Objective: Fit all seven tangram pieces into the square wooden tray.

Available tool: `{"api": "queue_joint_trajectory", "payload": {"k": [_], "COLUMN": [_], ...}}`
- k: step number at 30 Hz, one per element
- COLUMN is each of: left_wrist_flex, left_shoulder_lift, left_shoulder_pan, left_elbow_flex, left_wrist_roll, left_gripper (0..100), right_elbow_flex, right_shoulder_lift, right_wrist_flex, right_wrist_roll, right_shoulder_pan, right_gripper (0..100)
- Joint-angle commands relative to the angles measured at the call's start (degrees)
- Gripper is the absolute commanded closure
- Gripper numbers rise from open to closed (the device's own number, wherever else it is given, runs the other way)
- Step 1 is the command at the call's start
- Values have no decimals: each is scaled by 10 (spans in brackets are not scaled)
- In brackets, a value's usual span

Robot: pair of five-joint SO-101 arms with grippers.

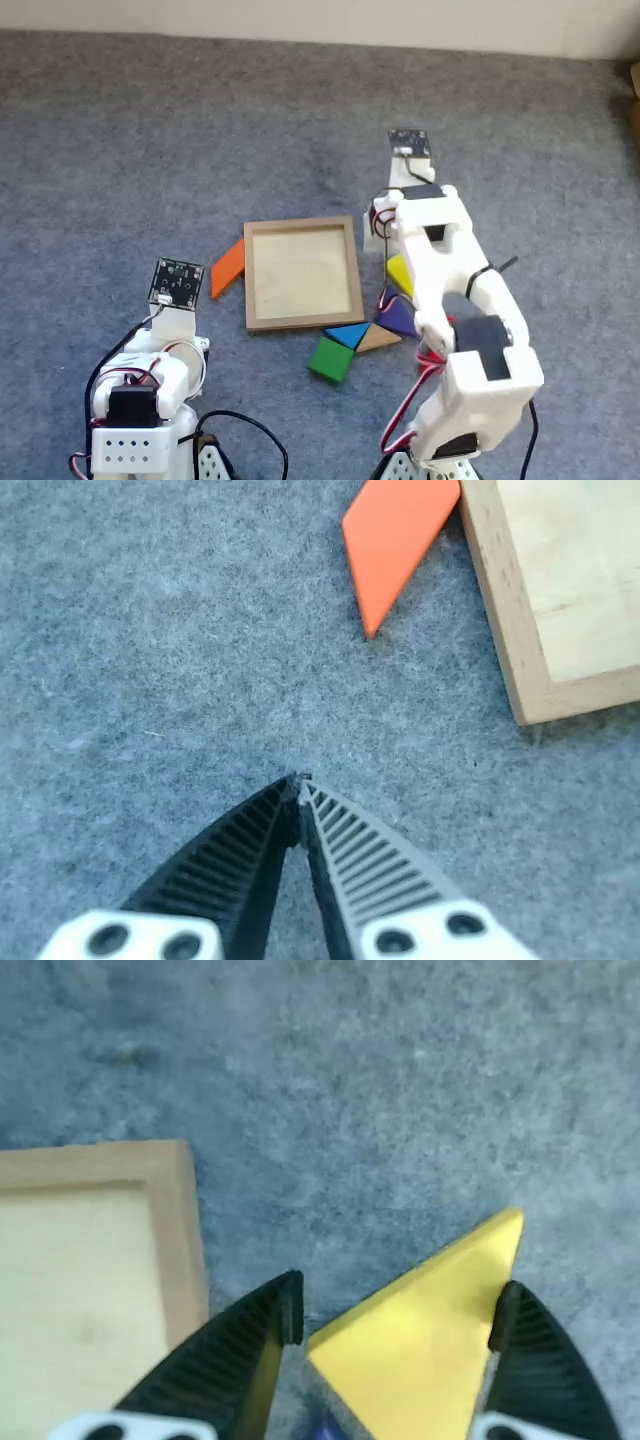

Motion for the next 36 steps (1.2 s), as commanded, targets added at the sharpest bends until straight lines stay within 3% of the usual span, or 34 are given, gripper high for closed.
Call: {"api": "queue_joint_trajectory", "payload": {"k": [1, 22, 28, 36], "left_wrist_flex": [4, 4, 4, 4], "left_shoulder_lift": [-15, -15, -15, -15], "left_shoulder_pan": [-7, -7, -7, -7], "left_elbow_flex": [12, 12, 12, 12], "left_wrist_roll": [2, 2, 2, 2], "left_gripper": [993, 993, 993, 993], "right_elbow_flex": [-16, -54, -52, -51], "right_shoulder_lift": [11, 23, 23, 23], "right_wrist_flex": [-8, 97, 102, 139], "right_wrist_roll": [-4, 0, 0, 28], "right_shoulder_pan": [11, -2, -7, -18], "right_gripper": [706, 704, 619, 619]}}
